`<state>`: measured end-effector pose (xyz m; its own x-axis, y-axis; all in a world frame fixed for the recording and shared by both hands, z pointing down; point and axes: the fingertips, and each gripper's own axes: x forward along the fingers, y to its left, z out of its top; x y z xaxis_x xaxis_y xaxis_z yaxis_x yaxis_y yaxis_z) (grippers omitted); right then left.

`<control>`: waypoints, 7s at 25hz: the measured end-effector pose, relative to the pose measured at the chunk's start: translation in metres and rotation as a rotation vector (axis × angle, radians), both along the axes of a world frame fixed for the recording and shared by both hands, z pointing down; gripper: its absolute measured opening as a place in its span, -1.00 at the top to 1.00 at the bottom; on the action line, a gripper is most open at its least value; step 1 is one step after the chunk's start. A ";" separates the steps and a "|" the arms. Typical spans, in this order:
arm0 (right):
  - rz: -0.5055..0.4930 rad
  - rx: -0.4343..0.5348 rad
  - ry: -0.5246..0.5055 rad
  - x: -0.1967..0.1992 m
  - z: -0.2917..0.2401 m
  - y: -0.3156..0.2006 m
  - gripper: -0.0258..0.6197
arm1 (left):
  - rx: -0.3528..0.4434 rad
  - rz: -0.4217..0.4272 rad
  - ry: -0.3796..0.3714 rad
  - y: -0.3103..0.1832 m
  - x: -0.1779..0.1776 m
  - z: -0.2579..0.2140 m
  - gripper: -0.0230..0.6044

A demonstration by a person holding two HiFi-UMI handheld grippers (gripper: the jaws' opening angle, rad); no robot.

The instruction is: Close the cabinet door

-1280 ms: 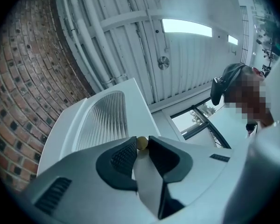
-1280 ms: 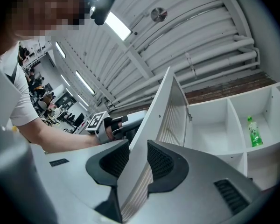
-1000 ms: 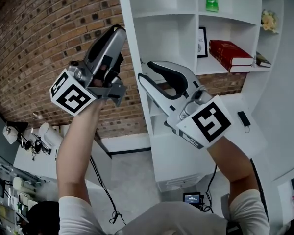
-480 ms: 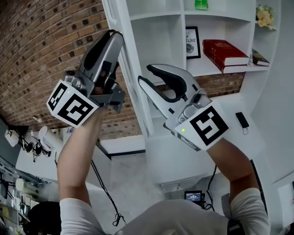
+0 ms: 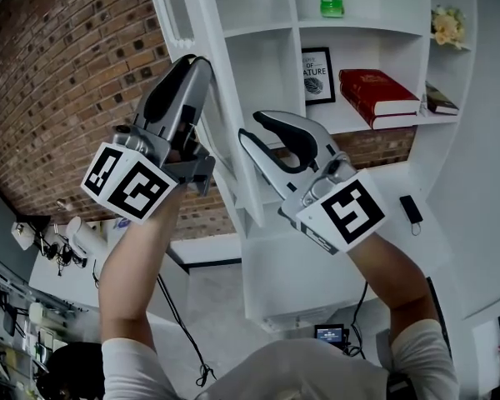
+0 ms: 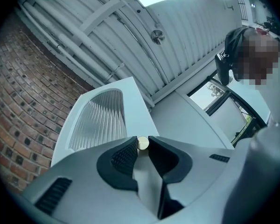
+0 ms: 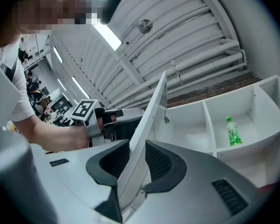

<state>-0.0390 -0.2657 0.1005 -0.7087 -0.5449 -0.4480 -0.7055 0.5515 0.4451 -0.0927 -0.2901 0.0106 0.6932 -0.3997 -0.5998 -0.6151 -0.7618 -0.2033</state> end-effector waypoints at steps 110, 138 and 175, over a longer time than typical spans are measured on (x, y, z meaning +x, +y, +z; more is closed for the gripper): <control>0.117 -0.202 -0.034 0.226 0.068 -0.135 0.54 | -0.059 -0.401 -0.214 -0.209 0.186 -0.001 0.67; 0.179 -0.172 -0.037 0.211 0.045 -0.109 0.54 | -0.071 -0.223 -0.097 -0.111 0.117 0.034 0.72; 0.314 -0.206 -0.063 0.169 0.065 -0.041 0.76 | -0.216 -0.082 -0.062 -0.025 0.036 0.134 0.89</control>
